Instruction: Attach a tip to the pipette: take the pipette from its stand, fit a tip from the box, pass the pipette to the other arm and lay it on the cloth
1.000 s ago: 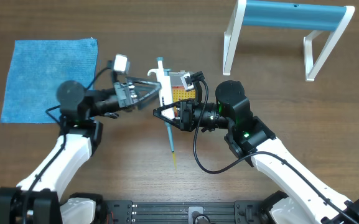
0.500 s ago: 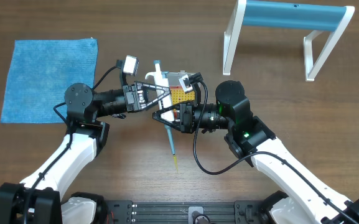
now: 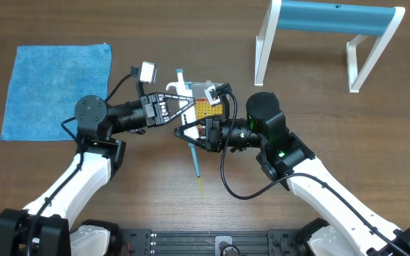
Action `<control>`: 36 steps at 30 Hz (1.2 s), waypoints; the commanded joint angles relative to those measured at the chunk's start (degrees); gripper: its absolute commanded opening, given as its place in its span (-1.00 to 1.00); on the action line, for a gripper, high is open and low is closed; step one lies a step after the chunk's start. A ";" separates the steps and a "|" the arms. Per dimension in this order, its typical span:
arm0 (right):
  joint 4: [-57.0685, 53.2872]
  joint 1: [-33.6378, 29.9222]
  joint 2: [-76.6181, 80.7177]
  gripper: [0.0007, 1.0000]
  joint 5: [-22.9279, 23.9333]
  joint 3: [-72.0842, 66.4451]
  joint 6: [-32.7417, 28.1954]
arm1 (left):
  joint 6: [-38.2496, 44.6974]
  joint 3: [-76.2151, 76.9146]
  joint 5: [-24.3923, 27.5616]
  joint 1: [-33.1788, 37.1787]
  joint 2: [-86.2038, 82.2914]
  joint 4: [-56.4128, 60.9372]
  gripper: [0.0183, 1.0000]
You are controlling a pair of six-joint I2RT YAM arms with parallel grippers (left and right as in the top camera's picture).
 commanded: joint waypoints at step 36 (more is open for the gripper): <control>-46.34 -24.13 -0.33 0.68 9.68 0.92 -28.59 | 44.50 30.64 -42.12 16.09 0.55 -104.80 -0.99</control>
